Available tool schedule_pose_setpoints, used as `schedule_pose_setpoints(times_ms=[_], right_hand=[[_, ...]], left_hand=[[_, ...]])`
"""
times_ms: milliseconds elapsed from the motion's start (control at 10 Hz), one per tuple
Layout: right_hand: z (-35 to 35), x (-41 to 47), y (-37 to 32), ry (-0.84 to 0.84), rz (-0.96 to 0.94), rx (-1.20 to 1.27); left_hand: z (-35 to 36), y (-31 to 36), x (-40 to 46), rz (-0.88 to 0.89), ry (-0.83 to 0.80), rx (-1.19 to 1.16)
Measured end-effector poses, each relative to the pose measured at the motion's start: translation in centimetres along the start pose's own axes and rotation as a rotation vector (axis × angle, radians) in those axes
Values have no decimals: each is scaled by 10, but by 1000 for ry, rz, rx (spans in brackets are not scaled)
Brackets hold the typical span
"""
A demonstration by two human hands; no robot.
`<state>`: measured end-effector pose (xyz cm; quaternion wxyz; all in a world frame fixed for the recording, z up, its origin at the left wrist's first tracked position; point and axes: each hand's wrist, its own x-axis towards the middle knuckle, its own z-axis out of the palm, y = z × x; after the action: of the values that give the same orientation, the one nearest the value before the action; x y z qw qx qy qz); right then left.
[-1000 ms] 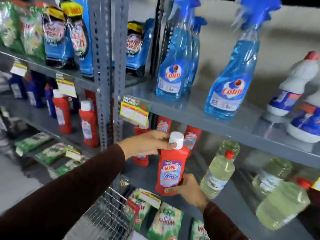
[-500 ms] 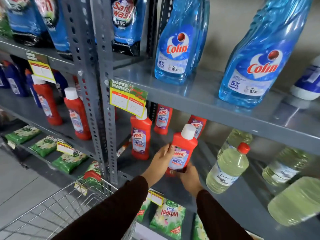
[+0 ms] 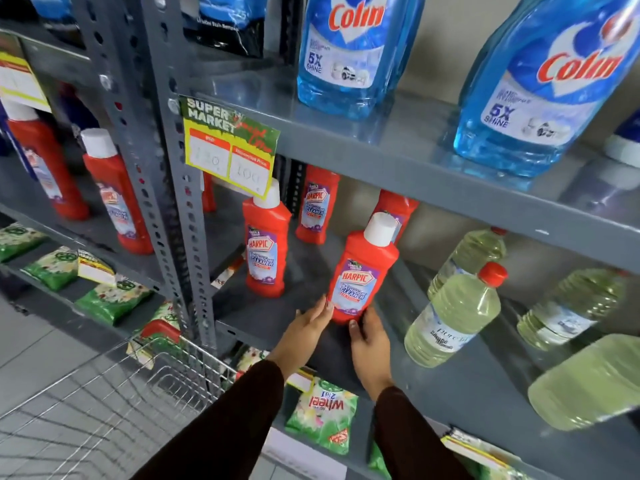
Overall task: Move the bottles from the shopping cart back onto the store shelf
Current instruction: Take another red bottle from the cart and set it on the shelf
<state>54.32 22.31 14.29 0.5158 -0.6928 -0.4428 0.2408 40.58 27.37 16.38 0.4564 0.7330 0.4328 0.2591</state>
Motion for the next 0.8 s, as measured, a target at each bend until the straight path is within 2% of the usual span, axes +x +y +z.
schedule_pose_setpoints(times_ms=[100,200,300,500,600,700,800], right_hand=[[-3,-1,-1,48,45,80],[-4,-3,-4,87,79,166],[-2,-5,-4,113,90,194],[-2,-3,-2,137,117,251],[-13,-18,-2,307,328,532],[-15,-57,-1,477,413,460],[5,-83,-19,410,248,340]], left_hand=[[2,4,-3,71,-7,81],[2,10,-1,-93,-85,-203],[1,7,3,-233,-140,-119],[5,6,2,-235,-29,-373],[9,3,-18,-148,34,-491],[-8,-5,-37,-113,336,-656],[-42,-25,-32,-208,531,-802]])
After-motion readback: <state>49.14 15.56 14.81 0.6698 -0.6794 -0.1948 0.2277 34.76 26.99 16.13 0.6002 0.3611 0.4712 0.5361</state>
